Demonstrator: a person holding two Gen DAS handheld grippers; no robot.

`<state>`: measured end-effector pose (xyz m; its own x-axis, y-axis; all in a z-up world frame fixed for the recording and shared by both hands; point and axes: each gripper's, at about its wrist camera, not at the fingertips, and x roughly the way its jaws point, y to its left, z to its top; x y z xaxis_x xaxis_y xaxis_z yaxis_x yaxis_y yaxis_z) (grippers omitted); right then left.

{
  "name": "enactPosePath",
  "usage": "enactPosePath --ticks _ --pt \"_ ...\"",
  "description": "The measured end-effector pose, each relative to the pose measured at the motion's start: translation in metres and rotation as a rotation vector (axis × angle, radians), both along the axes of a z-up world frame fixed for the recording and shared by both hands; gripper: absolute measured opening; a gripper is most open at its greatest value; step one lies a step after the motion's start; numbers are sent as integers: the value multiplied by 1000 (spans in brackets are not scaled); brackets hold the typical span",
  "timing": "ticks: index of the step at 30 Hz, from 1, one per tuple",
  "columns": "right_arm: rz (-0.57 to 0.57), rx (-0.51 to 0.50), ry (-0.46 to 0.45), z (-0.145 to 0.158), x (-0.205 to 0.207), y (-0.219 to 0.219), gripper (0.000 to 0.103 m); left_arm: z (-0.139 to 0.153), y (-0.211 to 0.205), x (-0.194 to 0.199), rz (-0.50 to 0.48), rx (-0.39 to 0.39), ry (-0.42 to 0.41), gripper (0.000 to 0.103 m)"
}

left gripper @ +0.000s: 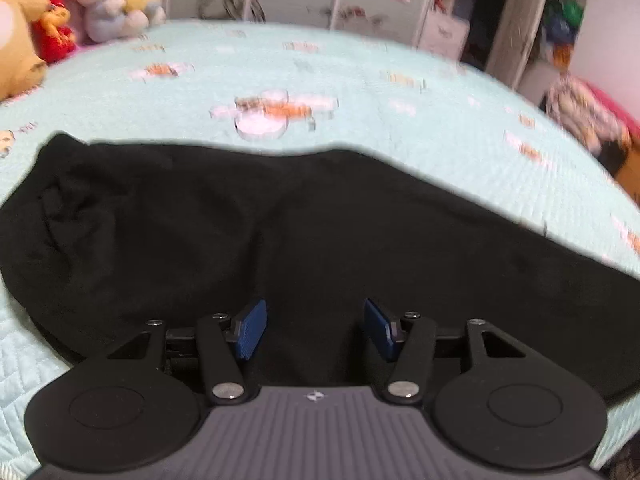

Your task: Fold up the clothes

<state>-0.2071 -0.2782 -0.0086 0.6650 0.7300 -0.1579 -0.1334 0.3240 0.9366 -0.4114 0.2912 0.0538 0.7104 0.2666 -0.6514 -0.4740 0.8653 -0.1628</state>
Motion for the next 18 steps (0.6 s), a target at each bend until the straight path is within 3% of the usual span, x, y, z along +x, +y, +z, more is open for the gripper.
enactPosePath --ticks 2,4,7,8,10,13,16,18 --pt "19 14 -22 6 2 4 59 6 -7 -2 -31 16 -36 59" --pt "44 -7 -14 7 9 13 60 1 -11 3 -73 8 -11 62" --pt "17 -17 72 -13 20 13 61 -15 -9 7 -72 -50 53 63" --pt "-23 -28 110 -21 21 9 51 -14 -8 5 -65 -54 45 63" --pt "-63 17 144 -29 20 1 48 -12 -6 0 -52 -61 30 63" --pt "-64 -44 101 -10 12 4 53 -1 -7 -7 -41 -65 -6 61" --pt "5 -117 26 18 3 22 55 10 -17 -11 -103 -52 -56 61" --pt "118 -194 -32 37 -2 50 55 15 -29 -4 -171 -52 -67 61"
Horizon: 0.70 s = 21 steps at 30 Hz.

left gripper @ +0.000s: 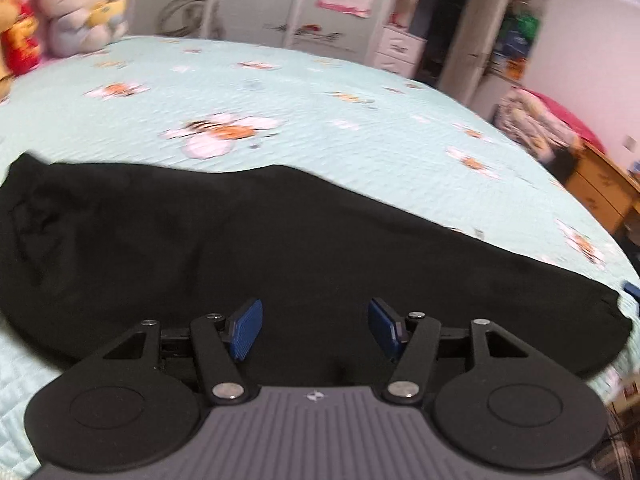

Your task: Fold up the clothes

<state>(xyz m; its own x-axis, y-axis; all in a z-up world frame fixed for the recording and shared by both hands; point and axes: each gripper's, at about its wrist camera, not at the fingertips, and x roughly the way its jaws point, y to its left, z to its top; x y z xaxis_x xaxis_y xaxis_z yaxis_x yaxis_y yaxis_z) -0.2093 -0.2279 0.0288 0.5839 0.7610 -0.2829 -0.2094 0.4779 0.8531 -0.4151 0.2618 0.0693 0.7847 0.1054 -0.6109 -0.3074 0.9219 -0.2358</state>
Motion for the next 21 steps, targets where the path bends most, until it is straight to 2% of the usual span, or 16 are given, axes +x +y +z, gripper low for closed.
enactPosePath --ticks 2,4,6,7,9,10,12,15,20,21 --pt "140 -73 -29 14 -5 38 53 4 -14 12 -82 -2 -9 61" --pt "275 -103 -33 18 -12 77 44 2 -33 24 -181 10 -9 62" --pt "365 -126 -12 11 -19 108 40 -10 -47 35 -256 -19 23 62" --pt "395 -138 9 5 -21 120 38 -18 -51 36 -282 -46 43 58" --pt "448 -159 76 -12 -24 135 37 -30 -57 37 -330 -89 76 58" --pt "491 -174 121 -21 -29 139 34 -30 -59 32 -344 -73 67 58" --pt "562 -244 136 -29 -47 139 28 -30 -57 26 -360 -60 64 58" --pt "571 -274 157 -24 -62 128 27 -24 -52 27 -344 -92 67 58" --pt "549 -140 90 -11 -62 136 28 -7 -63 32 -341 -126 -21 61" --pt "549 -117 83 -10 -60 141 28 -9 -67 37 -355 -128 -8 61"
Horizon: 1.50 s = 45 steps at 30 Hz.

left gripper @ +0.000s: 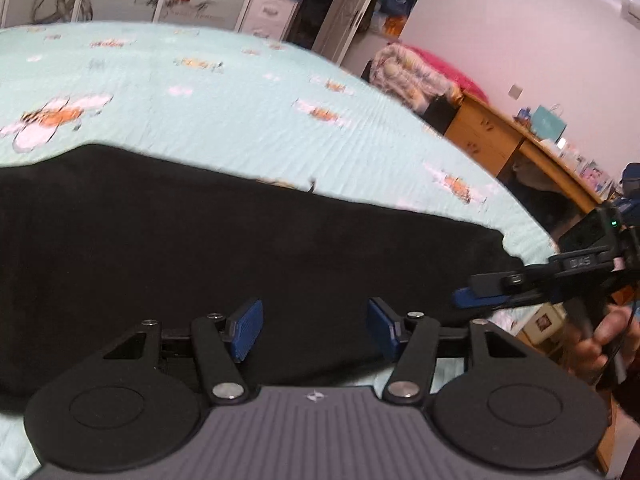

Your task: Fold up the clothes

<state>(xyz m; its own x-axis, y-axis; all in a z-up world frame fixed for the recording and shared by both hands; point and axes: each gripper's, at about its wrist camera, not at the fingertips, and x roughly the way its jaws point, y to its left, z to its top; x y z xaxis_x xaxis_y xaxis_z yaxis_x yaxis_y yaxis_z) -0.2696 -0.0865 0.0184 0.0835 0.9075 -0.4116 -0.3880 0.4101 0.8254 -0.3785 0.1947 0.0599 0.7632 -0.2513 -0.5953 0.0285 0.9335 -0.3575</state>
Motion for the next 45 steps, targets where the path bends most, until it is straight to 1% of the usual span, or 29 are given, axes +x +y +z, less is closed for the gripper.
enactPosePath --ticks 2,3,4,6,7,9,12,13,15,17,19,20,22,23,24,26,27,28,30,32,33,35,36,37,38,40,41,43,45 --pt "-8 16 34 -7 12 14 29 -7 -8 9 -33 -6 36 61" --pt "-9 13 65 -15 14 20 29 -17 -10 12 -55 -23 75 61" --pt "-9 -11 98 -23 15 24 28 -24 -10 10 -59 -26 70 61" --pt "-10 -56 158 -39 11 25 5 -31 -10 6 -57 -36 54 61" --pt "-14 -49 182 -45 8 22 0 -32 -9 6 -52 -40 54 61" --pt "-20 -45 210 -54 1 17 0 -31 -13 7 -55 -18 55 62" --pt "-4 -75 168 -46 -6 19 0 -28 -22 7 -72 53 48 62" --pt "4 -88 148 -42 -7 21 0 -27 -25 5 -71 71 46 62" --pt "16 -104 113 -31 -10 23 8 -22 -26 1 -56 74 48 62" --pt "20 -72 74 -16 -12 24 21 -16 -22 -9 -49 52 25 62" --pt "21 -31 48 -6 -11 25 25 -15 -18 -17 -30 54 -4 63" --pt "17 -15 40 -2 -9 28 27 -19 -15 -16 -15 55 11 64" --pt "11 -2 50 -5 -5 34 28 -28 -8 -16 10 54 35 64" --pt "6 -12 66 -11 -3 37 30 -30 -6 -17 7 40 28 64" --pt "1 -38 87 -18 -1 40 30 -31 -3 -18 5 28 24 64" --pt "-15 -76 119 -28 0 35 6 -26 0 -19 18 8 30 64" --pt "-17 -90 123 -28 0 33 5 -23 1 -21 25 -3 25 64" --pt "-16 -102 121 -25 0 32 5 -19 3 -23 32 -13 15 64" --pt "-11 -124 82 -13 -3 33 11 -12 9 -32 57 -31 -37 64" --pt "5 -124 34 1 -7 39 30 -9 19 -41 100 -42 -83 64" --pt "12 -111 24 4 -8 41 31 -10 27 -46 141 -44 -93 64" --pt "22 -75 24 3 -8 44 33 -17 44 -54 231 -56 -74 64" --pt "23 -74 34 -2 -8 46 34 -23 54 -57 267 -76 -36 64" --pt "21 -87 50 -7 -7 48 35 -30 64 -59 297 -105 6 59" --pt "17 -104 68 -12 -6 49 31 -33 73 -65 315 -145 13 55" --pt "13 -130 96 -16 -5 50 27 -27 86 -75 334 -205 -10 57" --pt "14 -135 102 -12 -4 51 28 -20 91 -78 338 -198 -31 57" --pt "30 -137 68 0 -4 56 30 -5 103 -79 365 -177 -88 59" --pt "38 -119 53 10 0 67 30 3 120 -74 403 -186 -117 62"
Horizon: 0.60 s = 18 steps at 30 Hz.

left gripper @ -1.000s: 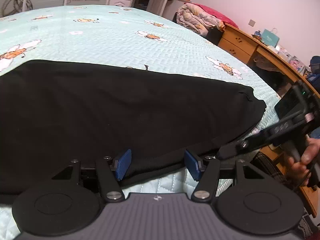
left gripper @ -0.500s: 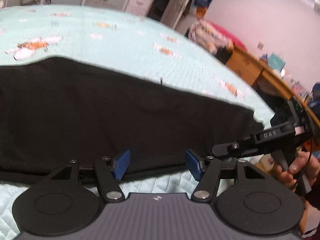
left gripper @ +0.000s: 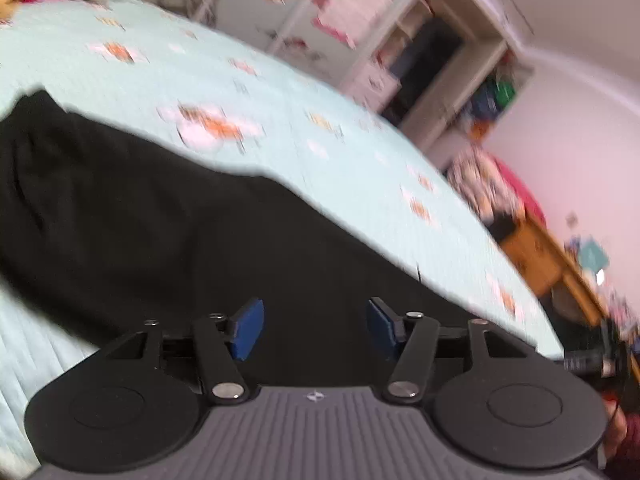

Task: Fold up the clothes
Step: 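Grasp the sweatshirt edge with the right gripper while the left gripper holds the body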

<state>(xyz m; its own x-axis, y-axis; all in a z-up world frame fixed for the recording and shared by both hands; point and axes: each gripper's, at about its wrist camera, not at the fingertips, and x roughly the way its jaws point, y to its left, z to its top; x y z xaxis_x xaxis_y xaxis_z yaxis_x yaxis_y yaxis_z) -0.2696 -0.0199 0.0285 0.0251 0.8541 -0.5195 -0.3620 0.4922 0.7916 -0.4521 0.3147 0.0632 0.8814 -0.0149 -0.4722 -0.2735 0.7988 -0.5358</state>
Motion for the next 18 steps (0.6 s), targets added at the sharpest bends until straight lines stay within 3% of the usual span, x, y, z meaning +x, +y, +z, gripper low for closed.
enactPosePath --ticks 2,8,9,11,15,18 --pt "-9 32 11 3 8 13 30 3 16 11 16 -2 5 62" --pt "-7 120 56 -13 22 80 30 -14 44 29 -11 -37 130 60" --pt "-3 112 70 -19 21 89 30 -22 45 26 -20 -47 175 57" --pt "29 77 80 -29 15 101 28 -34 46 14 -52 -70 225 40" --pt "189 25 47 -26 -10 106 26 -28 45 -11 -131 -58 243 38" --pt "212 20 57 -16 -6 105 28 -15 46 -14 -147 -30 253 39"
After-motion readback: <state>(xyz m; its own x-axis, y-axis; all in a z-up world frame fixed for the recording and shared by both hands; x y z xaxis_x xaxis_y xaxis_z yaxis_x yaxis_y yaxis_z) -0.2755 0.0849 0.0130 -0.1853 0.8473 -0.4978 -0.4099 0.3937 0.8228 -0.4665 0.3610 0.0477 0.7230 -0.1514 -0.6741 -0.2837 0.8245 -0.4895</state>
